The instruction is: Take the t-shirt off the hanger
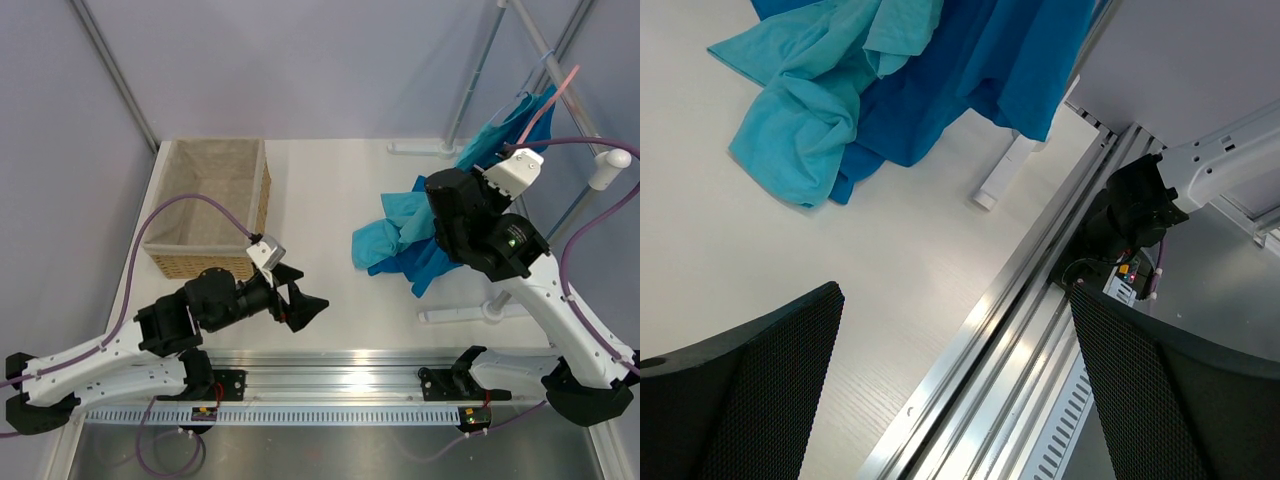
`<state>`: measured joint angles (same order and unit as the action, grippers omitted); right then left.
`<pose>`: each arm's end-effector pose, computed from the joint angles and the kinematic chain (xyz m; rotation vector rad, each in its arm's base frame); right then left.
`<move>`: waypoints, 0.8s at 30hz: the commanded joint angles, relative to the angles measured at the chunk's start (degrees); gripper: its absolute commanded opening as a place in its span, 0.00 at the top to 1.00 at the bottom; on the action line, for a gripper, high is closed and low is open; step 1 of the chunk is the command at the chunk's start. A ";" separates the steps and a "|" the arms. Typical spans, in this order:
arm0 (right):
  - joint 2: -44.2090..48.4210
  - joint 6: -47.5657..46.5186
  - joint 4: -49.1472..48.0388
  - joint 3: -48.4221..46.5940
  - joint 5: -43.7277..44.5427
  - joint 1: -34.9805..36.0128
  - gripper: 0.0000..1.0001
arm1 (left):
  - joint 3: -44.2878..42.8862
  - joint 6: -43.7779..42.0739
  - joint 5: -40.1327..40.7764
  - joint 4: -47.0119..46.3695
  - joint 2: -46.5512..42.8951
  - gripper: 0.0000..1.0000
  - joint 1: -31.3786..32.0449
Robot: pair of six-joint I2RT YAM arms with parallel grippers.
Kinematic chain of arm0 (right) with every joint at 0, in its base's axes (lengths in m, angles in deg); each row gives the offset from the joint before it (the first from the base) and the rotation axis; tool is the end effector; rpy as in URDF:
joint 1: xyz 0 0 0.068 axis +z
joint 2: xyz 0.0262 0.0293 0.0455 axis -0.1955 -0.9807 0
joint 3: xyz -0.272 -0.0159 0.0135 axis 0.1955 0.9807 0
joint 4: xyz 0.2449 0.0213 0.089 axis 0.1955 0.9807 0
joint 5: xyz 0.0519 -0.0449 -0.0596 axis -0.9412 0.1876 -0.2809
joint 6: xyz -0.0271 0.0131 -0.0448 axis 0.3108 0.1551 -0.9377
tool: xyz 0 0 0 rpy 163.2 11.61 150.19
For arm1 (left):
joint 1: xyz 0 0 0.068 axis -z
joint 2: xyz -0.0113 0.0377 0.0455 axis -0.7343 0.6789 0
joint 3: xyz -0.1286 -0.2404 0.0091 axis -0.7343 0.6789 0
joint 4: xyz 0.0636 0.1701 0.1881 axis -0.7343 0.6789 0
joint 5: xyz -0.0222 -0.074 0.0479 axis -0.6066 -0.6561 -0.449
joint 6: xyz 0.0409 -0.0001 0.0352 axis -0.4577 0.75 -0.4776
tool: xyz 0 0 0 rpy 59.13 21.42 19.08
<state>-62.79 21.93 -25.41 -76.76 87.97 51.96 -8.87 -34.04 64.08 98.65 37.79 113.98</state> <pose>0.1646 0.0959 0.4508 0.6530 1.5980 -0.3929 0.0678 -0.1478 0.3450 0.6440 1.7600 -0.9988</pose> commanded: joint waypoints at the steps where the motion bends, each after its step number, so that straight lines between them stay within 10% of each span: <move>1: -0.20 -0.52 -2.27 -1.21 1.49 -0.35 1.00 | 0.39 0.10 -0.59 -3.15 0.22 0.01 0.23; 24: 0.58 -16.34 -11.85 3.97 -3.43 -0.34 1.00 | 3.29 0.63 -2.61 -5.97 1.45 0.01 0.23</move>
<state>-63.88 9.97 -32.95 -72.21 83.16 51.94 -6.45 -33.95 63.40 96.42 38.32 113.98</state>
